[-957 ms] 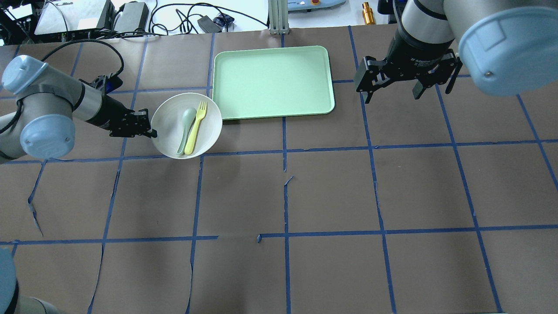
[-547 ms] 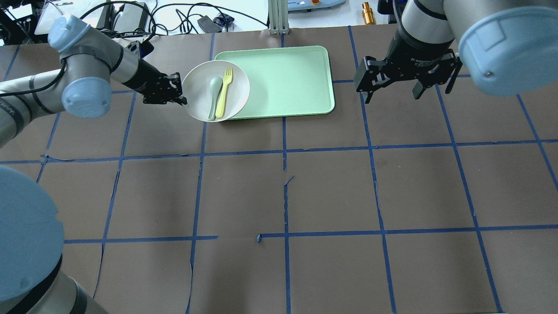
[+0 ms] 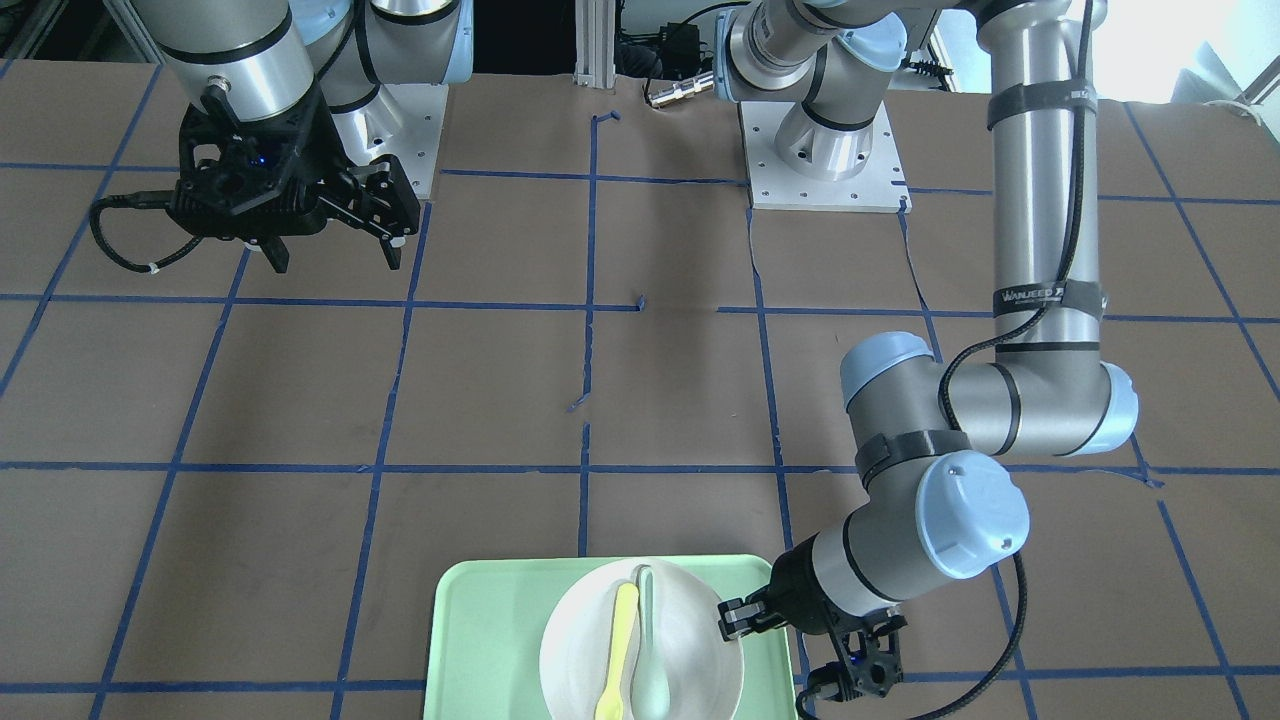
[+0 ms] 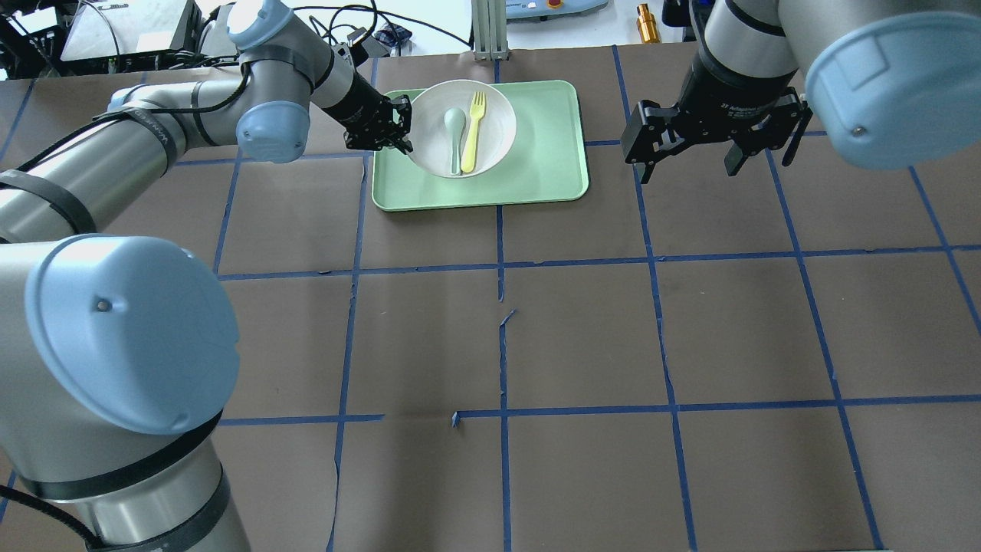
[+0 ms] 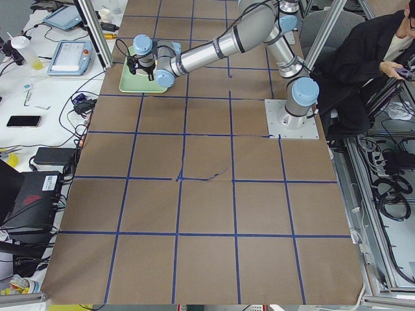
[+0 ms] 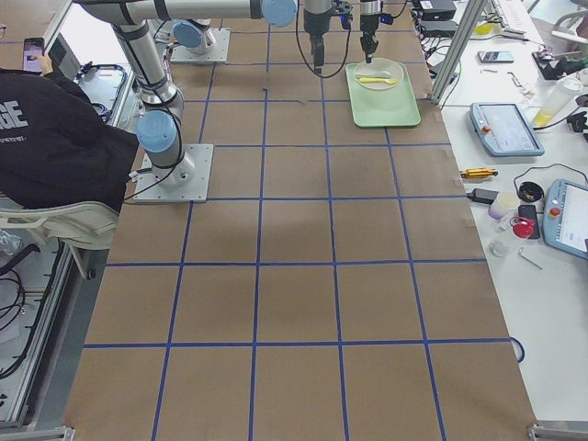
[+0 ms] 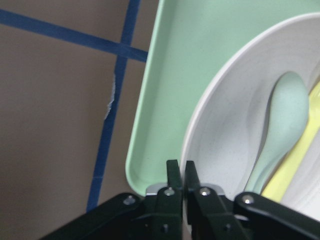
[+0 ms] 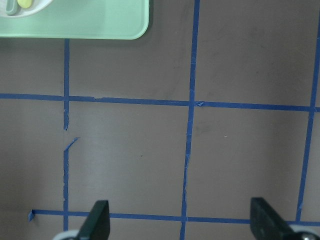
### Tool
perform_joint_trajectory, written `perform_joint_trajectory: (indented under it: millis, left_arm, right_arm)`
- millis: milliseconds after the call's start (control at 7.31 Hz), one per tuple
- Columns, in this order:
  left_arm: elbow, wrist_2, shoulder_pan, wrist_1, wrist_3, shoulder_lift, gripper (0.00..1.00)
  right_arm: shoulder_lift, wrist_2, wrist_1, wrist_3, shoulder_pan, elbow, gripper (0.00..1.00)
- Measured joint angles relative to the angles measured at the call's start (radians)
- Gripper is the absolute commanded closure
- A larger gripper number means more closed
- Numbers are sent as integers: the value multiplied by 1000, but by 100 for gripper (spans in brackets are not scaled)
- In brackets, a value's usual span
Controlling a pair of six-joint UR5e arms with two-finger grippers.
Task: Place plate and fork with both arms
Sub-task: 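Lower the plate onto the tray and open the left gripper, then raise the left gripper away from the tray while the right gripper starts moving toward it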
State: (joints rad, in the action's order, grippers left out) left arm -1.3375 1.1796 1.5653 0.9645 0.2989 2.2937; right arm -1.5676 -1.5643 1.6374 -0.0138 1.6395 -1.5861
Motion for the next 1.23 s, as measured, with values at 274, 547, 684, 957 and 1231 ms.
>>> perform_joint_trajectory:
  millis: [274,547,684,957,1231]
  left_arm:
    - [40,19,15,-38,25,63,77]
    - [41,23,16,-53,26,75,0]
    - [30,24,16,-57,17,58,0]
    - [-43,27,-8,-60,-77,-28,0]
    - [-172,65,-79,-41,-213,-170,0]
  right_arm:
    - [1,0,-1,0,0,0,0]
    - [1,0,-1,0,-1,0,0]
    - [1,0,-1,0,-1,0,0]
    - [1,0,-1,0,-1,0,0]
    - [1,0,-1,-1,-1,0,0]
